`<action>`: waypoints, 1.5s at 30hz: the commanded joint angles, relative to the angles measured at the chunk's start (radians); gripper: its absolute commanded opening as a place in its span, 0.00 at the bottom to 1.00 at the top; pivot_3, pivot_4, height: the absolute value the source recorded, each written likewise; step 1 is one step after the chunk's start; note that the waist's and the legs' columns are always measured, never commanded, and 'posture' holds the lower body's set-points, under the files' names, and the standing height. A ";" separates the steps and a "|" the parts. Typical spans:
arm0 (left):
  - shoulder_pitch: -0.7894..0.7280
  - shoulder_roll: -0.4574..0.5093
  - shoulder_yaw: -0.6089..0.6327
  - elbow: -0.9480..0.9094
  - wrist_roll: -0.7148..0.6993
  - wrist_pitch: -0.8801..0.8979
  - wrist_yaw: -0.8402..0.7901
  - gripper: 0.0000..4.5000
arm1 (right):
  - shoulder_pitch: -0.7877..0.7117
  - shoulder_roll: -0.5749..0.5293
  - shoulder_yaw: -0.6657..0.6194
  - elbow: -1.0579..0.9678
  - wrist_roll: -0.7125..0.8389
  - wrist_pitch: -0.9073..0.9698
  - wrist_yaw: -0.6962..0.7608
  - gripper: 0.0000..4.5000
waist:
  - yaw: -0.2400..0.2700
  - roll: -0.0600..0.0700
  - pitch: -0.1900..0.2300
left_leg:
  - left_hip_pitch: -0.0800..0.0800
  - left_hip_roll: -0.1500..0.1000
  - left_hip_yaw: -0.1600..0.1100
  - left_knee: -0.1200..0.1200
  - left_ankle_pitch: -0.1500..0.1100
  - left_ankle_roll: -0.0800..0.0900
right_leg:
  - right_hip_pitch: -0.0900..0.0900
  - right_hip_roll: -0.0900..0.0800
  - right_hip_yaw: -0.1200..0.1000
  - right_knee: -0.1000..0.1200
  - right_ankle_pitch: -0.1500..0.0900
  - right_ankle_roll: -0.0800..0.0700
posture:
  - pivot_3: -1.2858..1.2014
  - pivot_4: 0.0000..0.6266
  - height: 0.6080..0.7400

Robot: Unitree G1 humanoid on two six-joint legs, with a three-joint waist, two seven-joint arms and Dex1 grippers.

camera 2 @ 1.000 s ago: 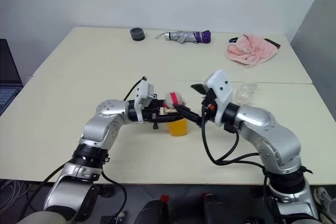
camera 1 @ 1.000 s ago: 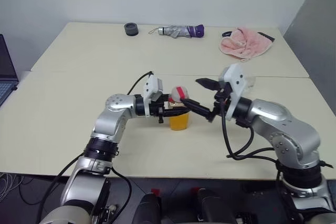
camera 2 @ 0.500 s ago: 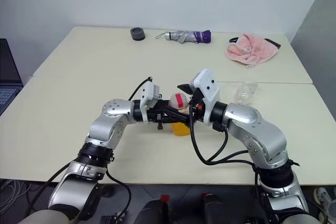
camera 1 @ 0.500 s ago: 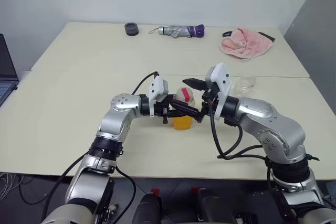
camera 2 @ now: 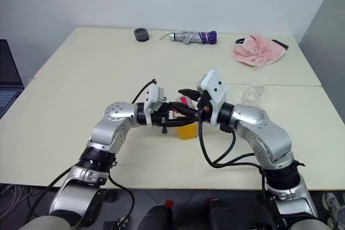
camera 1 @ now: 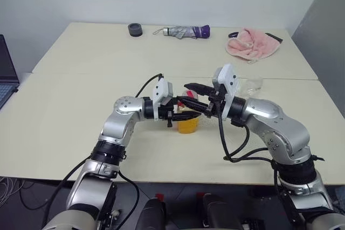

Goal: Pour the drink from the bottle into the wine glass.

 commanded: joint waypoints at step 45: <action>-0.122 -0.015 0.034 0.134 0.022 -0.110 -0.046 0.40 | 0.133 0.147 0.044 -0.139 -0.159 -0.078 -0.209 0.42 | 0.000 0.002 0.002 | -0.001 0.000 -0.001 0.000 0.000 0.000 | -0.001 0.000 0.000 0.000 0.000 0.000 | 0.52 0.24 1.00</action>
